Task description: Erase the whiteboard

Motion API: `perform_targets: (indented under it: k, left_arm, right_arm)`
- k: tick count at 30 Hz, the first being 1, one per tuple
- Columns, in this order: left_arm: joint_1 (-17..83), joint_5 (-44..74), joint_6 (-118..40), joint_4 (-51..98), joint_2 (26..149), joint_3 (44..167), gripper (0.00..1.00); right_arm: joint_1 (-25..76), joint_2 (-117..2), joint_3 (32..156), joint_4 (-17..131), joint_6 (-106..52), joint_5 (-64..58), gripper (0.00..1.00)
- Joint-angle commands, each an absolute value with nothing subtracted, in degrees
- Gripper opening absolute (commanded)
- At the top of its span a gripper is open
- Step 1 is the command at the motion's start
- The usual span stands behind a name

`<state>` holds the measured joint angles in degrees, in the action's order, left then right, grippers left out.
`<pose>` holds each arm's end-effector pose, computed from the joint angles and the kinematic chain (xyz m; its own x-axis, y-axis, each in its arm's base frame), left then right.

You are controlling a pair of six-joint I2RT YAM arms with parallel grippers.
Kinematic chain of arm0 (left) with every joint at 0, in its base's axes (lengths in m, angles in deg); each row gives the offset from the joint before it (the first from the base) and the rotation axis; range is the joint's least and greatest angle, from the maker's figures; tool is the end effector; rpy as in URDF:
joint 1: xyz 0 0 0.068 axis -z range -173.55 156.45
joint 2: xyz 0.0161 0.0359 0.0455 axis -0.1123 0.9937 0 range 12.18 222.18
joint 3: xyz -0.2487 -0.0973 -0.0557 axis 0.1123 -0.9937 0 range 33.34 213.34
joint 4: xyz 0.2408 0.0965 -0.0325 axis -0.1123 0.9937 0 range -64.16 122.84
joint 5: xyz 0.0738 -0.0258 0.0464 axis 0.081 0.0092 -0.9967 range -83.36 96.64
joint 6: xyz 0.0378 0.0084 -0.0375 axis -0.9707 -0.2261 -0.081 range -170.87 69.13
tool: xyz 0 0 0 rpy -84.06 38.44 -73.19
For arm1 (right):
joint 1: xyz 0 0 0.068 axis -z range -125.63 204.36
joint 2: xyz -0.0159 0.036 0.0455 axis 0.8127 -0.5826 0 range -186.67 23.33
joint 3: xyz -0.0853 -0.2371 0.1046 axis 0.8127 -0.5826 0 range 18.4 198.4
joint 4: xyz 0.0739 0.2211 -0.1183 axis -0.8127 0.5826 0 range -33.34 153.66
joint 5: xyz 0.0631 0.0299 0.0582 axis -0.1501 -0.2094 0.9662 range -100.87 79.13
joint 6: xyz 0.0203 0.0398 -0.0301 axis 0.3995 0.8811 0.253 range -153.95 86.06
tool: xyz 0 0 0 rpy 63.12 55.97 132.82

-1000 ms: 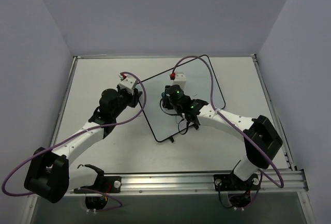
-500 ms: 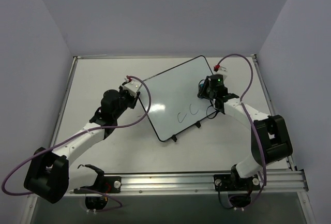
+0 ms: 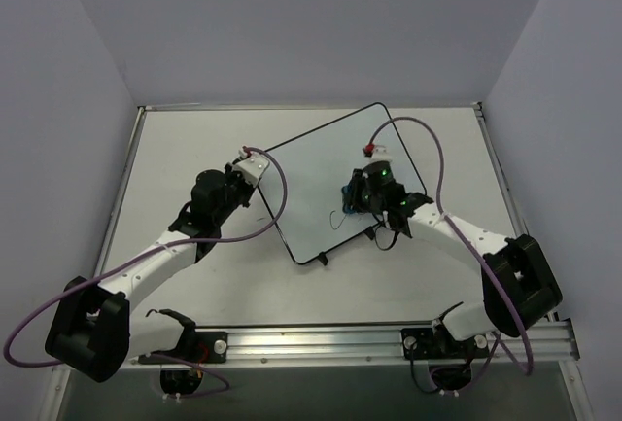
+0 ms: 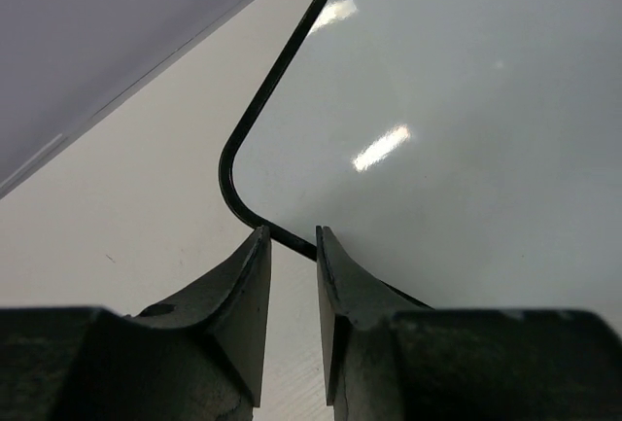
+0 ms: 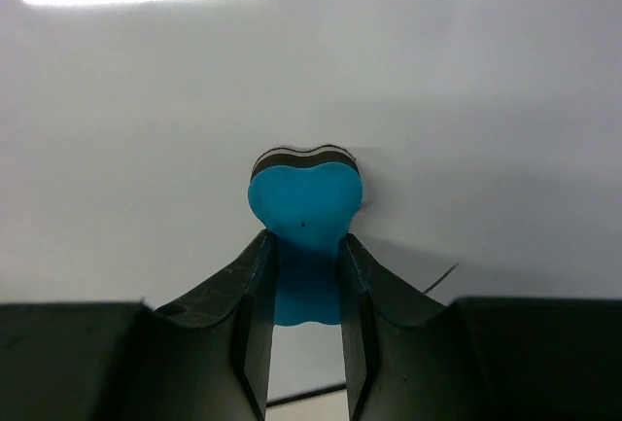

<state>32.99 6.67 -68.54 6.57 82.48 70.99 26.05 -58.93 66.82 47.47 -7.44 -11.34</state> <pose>0.2471 -0.1234 0.2550 -0.0615 0.3701 -0.9270 0.4891 0.8208 0.2952 0.2827 0.1519 0.2428 -0.5373 0.2173 -0.8149 -0.2548 0.8793 0.4025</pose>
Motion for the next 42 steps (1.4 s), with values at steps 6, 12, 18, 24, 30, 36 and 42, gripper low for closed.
perform_targets:
  k: [6,12,18,24,30,36,42]
  left_arm:
    - [34.48,10.77,-68.88,14.5,83.46,69.28,0.02]
    - [37.21,7.7,-69.24,14.41,80.3,68.85,0.02]
    - [38.18,5.23,-68.53,13.62,77.48,68.23,0.02]
    - [38.97,3.74,-68.09,13.97,76.95,68.05,0.09]
    - [39.06,3.57,-66.69,13.62,76.86,67.7,0.39]
    - [38.88,2.6,-65.72,13.97,74.67,67.44,0.55]
    - [37.83,3.56,-64.32,17.83,70.29,70.07,0.72]
  right_arm:
    - [4.98,-56.29,59.71,48.58,-0.29,-28.18,0.0]
    - [3.3,-57.79,58.3,46.29,1.21,-30.47,0.0]
    - [3.21,-57.17,58.3,46.55,0.95,-31.97,0.0]
    - [3.3,-58.58,56.63,44.01,0.95,-32.67,0.0]
    - [3.39,-60.25,56.28,42.95,0.42,-32.94,0.0]
    - [3.39,-60.34,56.28,42.69,-0.02,-32.67,0.0]
    - [3.56,-60.95,56.19,42.34,-0.55,-33.02,0.0]
